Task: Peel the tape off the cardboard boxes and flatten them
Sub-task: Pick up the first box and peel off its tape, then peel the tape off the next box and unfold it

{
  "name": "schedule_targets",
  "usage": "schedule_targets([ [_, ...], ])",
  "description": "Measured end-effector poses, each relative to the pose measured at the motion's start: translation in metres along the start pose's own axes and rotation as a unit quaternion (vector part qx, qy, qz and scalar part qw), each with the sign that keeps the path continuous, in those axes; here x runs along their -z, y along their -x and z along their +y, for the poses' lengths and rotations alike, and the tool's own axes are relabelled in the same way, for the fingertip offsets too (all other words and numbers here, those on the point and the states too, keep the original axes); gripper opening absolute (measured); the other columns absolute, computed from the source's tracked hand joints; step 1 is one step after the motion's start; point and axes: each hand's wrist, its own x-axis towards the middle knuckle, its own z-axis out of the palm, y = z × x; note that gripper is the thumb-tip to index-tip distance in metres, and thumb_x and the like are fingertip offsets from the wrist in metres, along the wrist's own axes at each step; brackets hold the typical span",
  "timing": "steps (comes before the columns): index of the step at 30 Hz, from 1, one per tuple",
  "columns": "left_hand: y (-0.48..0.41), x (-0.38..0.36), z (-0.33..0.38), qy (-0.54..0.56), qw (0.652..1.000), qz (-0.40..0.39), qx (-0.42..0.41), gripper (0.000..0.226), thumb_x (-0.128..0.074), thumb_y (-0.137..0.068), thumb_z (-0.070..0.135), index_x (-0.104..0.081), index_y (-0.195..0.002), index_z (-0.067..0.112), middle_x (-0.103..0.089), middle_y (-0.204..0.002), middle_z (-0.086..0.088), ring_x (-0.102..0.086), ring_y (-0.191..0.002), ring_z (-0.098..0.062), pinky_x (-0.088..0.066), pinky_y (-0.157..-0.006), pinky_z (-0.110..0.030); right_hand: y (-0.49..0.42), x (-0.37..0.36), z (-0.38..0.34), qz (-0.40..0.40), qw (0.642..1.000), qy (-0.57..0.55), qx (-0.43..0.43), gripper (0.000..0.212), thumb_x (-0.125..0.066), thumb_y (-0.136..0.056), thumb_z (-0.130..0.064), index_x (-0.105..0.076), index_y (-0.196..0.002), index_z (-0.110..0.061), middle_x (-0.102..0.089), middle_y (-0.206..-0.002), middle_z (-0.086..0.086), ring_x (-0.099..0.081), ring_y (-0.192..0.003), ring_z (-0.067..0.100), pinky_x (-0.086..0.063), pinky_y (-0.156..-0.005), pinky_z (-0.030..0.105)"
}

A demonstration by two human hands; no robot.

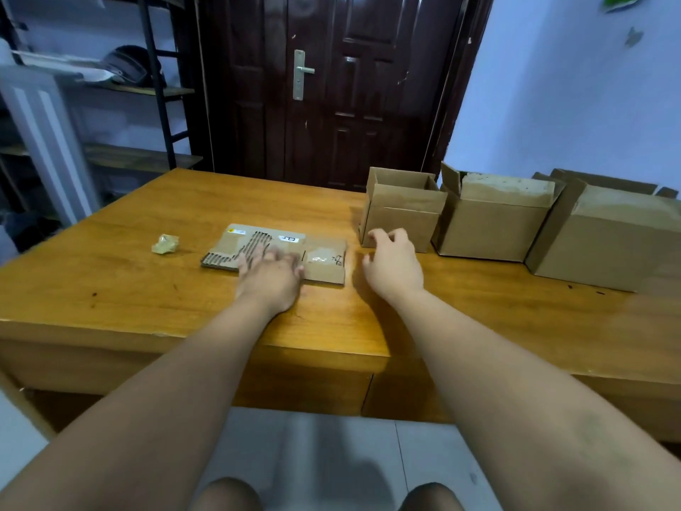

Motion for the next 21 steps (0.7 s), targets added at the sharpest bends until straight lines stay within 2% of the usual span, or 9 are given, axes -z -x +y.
schedule_targets([
  [2, 0.001, -0.003, 0.001, -0.004, 0.998, 0.034, -0.050, 0.050, -0.021, -0.102, 0.044, -0.037, -0.144, 0.021, -0.027, -0.157, -0.007, -0.013, -0.147, -0.026, 0.000, -0.119, -0.048, -0.009, 0.003, -0.001, 0.037, 0.998, 0.035, 0.026, 0.051, -0.056, -0.095, -0.024, -0.039, -0.143, -0.021, -0.034, -0.144, 0.010, -0.047, -0.122, 0.027, -0.052, -0.093, 0.039],
  [5, 0.005, -0.005, 0.001, -0.011, 0.995, 0.061, -0.072, 0.065, -0.018, -0.099, 0.055, -0.022, -0.151, 0.018, -0.025, -0.157, -0.006, -0.016, -0.146, -0.024, 0.000, -0.118, -0.044, -0.024, 0.009, -0.002, 0.085, 0.994, 0.058, 0.027, 0.062, -0.057, -0.093, -0.014, -0.029, -0.148, -0.022, -0.018, -0.156, 0.013, -0.050, -0.119, 0.029, -0.053, -0.090, 0.041],
  [9, 0.007, -0.005, 0.002, -0.024, 0.994, 0.082, -0.074, 0.070, -0.018, -0.096, 0.060, -0.018, -0.153, 0.019, -0.026, -0.157, -0.003, -0.014, -0.147, -0.022, 0.001, -0.118, -0.043, -0.046, 0.024, -0.010, 0.081, 0.994, 0.075, -0.012, 0.085, -0.049, -0.089, 0.008, -0.008, -0.155, -0.025, 0.004, -0.163, 0.009, -0.058, -0.087, 0.021, -0.051, -0.065, 0.032],
  [11, 0.006, -0.004, 0.002, -0.025, 0.994, 0.076, -0.073, 0.068, -0.018, -0.097, 0.059, -0.021, -0.152, 0.019, -0.028, -0.156, -0.003, -0.017, -0.146, -0.021, -0.001, -0.119, -0.042, -0.054, 0.029, -0.015, 0.064, 0.994, 0.086, -0.017, 0.089, -0.047, -0.089, 0.010, 0.000, -0.156, -0.026, 0.003, -0.163, 0.011, -0.057, -0.073, 0.017, -0.046, -0.057, 0.028],
  [12, 0.007, -0.003, 0.002, -0.025, 0.994, 0.072, -0.073, 0.067, -0.019, -0.097, 0.059, -0.023, -0.151, 0.019, -0.031, -0.155, -0.004, -0.021, -0.145, -0.021, -0.004, -0.119, -0.041, -0.056, 0.030, -0.017, 0.056, 0.994, 0.087, -0.024, 0.088, -0.048, -0.090, 0.008, 0.001, -0.156, -0.025, -0.003, -0.162, 0.013, -0.057, -0.075, 0.018, -0.047, -0.059, 0.029],
  [14, 0.008, -0.002, 0.003, -0.019, 0.995, 0.064, -0.069, 0.063, -0.023, -0.098, 0.055, -0.030, -0.148, 0.018, -0.039, -0.150, -0.006, -0.032, -0.140, -0.024, -0.014, -0.117, -0.040, -0.056, 0.029, -0.018, 0.054, 0.992, 0.111, -0.033, 0.077, -0.052, -0.092, 0.000, -0.011, -0.155, -0.019, -0.018, -0.155, 0.019, -0.056, -0.105, 0.028, -0.050, -0.081, 0.036],
  [16, 0.009, 0.000, 0.004, -0.017, 0.996, 0.054, -0.065, 0.055, -0.029, -0.100, 0.048, -0.037, -0.145, 0.017, -0.043, -0.148, -0.006, -0.040, -0.135, -0.025, -0.026, -0.112, -0.036, -0.053, 0.028, -0.018, 0.077, 0.982, 0.172, -0.021, 0.051, -0.054, -0.093, -0.009, -0.040, -0.142, -0.012, -0.033, -0.143, 0.020, -0.043, -0.123, 0.034, -0.039, -0.101, 0.042],
  [18, 0.009, 0.001, 0.004, -0.021, 0.997, 0.048, -0.065, 0.052, -0.032, -0.100, 0.043, -0.041, -0.143, 0.016, -0.040, -0.150, -0.005, -0.039, -0.136, -0.024, -0.028, -0.110, -0.034, -0.050, 0.029, -0.015, 0.085, 0.977, 0.193, -0.016, 0.033, -0.054, -0.095, -0.016, -0.056, -0.127, -0.013, -0.040, -0.136, 0.016, -0.040, -0.125, 0.033, -0.033, -0.105, 0.043],
  [21, 0.008, 0.002, 0.004, -0.012, 0.997, 0.034, -0.064, 0.059, -0.029, -0.099, 0.052, -0.040, -0.144, 0.016, -0.035, -0.154, -0.002, -0.032, -0.140, -0.022, -0.024, -0.113, -0.034, -0.047, 0.029, -0.009, 0.106, 0.982, 0.156, -0.005, 0.031, -0.053, -0.098, -0.024, -0.057, -0.128, -0.017, -0.045, -0.132, 0.012, -0.041, -0.123, 0.030, -0.035, -0.103, 0.041],
])
